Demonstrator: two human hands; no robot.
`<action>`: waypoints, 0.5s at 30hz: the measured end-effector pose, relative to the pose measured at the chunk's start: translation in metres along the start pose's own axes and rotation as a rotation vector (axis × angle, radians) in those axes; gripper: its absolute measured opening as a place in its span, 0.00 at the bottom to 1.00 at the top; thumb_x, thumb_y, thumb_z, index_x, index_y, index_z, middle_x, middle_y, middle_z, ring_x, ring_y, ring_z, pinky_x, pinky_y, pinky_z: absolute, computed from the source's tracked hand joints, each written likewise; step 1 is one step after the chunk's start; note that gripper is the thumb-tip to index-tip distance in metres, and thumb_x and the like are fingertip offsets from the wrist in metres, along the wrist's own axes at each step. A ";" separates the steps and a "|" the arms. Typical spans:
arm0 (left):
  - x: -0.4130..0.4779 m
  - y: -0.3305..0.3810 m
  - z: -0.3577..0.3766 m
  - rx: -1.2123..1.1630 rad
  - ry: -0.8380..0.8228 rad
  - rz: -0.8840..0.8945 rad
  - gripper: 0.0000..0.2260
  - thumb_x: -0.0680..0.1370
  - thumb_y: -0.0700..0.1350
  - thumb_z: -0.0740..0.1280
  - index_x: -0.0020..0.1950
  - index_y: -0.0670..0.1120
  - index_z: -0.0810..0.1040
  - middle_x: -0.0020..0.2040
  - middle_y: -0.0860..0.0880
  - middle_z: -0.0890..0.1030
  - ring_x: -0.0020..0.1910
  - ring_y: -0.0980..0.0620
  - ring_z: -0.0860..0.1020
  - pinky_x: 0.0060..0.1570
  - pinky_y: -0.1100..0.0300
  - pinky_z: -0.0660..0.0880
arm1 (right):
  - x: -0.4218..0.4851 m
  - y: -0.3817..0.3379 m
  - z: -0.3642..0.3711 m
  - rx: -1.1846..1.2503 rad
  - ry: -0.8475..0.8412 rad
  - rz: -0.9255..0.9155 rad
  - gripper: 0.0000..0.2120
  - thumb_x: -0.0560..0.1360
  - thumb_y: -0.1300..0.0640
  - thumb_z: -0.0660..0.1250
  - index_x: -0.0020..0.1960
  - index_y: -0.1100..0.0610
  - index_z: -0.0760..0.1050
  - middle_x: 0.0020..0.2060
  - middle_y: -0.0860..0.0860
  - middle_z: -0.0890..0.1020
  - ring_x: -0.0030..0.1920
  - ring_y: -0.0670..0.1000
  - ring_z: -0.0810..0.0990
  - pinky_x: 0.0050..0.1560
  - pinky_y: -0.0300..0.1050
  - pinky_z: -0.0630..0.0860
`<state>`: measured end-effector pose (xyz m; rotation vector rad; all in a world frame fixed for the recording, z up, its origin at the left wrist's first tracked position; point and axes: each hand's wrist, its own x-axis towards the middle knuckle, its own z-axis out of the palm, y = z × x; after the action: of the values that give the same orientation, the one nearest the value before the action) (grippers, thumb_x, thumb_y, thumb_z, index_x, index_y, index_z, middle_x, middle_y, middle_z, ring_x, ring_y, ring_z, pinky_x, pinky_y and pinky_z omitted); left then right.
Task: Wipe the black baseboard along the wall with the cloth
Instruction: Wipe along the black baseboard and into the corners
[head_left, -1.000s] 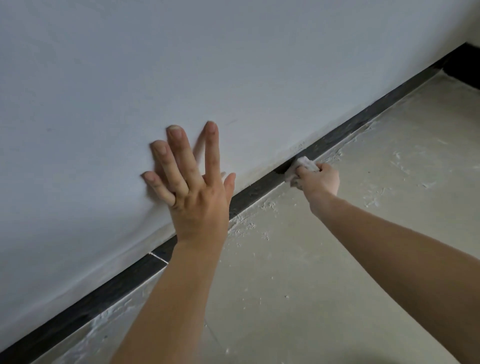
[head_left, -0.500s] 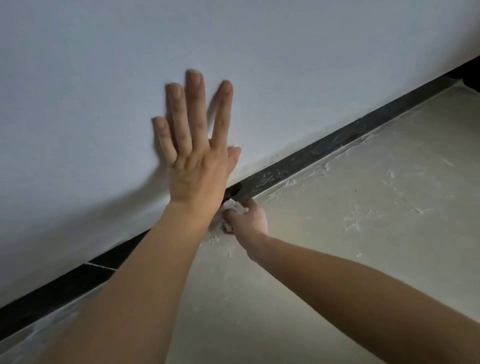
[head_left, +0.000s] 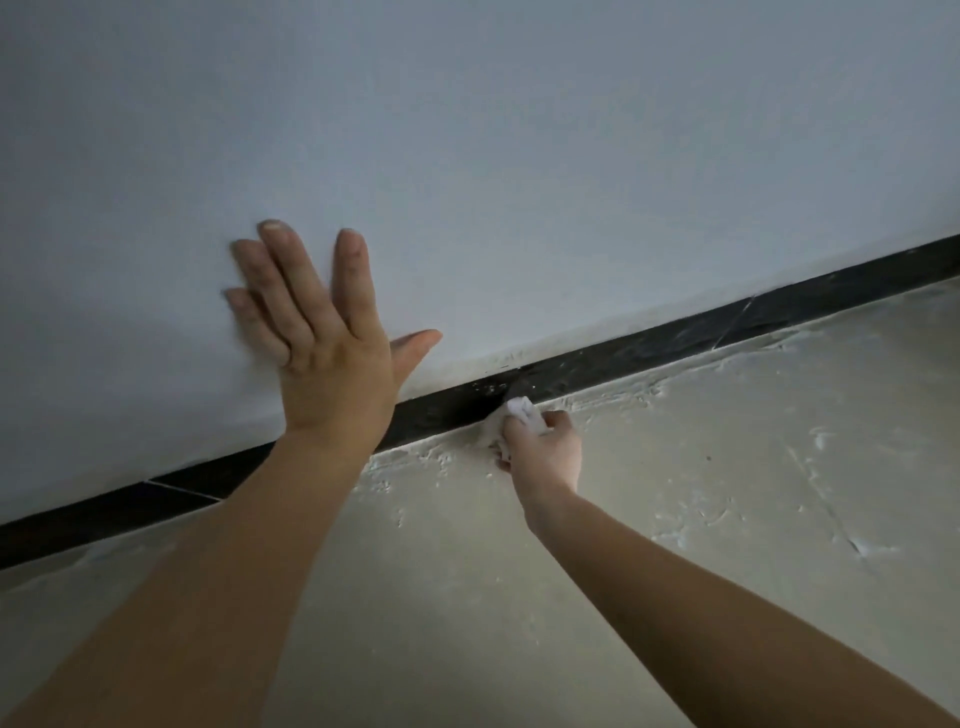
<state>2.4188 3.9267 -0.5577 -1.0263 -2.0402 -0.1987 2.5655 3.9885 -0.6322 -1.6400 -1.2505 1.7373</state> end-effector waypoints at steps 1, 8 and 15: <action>0.000 0.001 -0.002 0.013 -0.023 -0.008 0.53 0.73 0.73 0.58 0.76 0.41 0.30 0.65 0.21 0.61 0.65 0.24 0.57 0.65 0.33 0.54 | -0.006 0.004 0.001 -0.032 -0.064 0.000 0.07 0.73 0.60 0.66 0.50 0.60 0.73 0.35 0.47 0.79 0.32 0.45 0.77 0.37 0.45 0.79; 0.005 0.015 -0.025 0.070 -0.171 -0.061 0.45 0.74 0.69 0.62 0.72 0.37 0.50 0.66 0.19 0.59 0.66 0.20 0.58 0.70 0.36 0.50 | -0.014 0.003 0.037 -0.118 -0.301 0.058 0.08 0.73 0.57 0.66 0.51 0.57 0.72 0.39 0.52 0.78 0.38 0.50 0.77 0.30 0.38 0.66; 0.007 0.013 -0.031 0.000 -0.191 -0.045 0.43 0.74 0.69 0.62 0.72 0.38 0.50 0.65 0.18 0.57 0.66 0.19 0.56 0.70 0.37 0.48 | 0.009 -0.006 0.012 0.016 -0.100 0.046 0.04 0.74 0.60 0.67 0.47 0.56 0.73 0.35 0.46 0.76 0.36 0.47 0.76 0.35 0.39 0.69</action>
<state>2.4447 3.9251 -0.5347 -1.0339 -2.2369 -0.1277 2.5507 3.9955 -0.6336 -1.6029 -1.2492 1.8728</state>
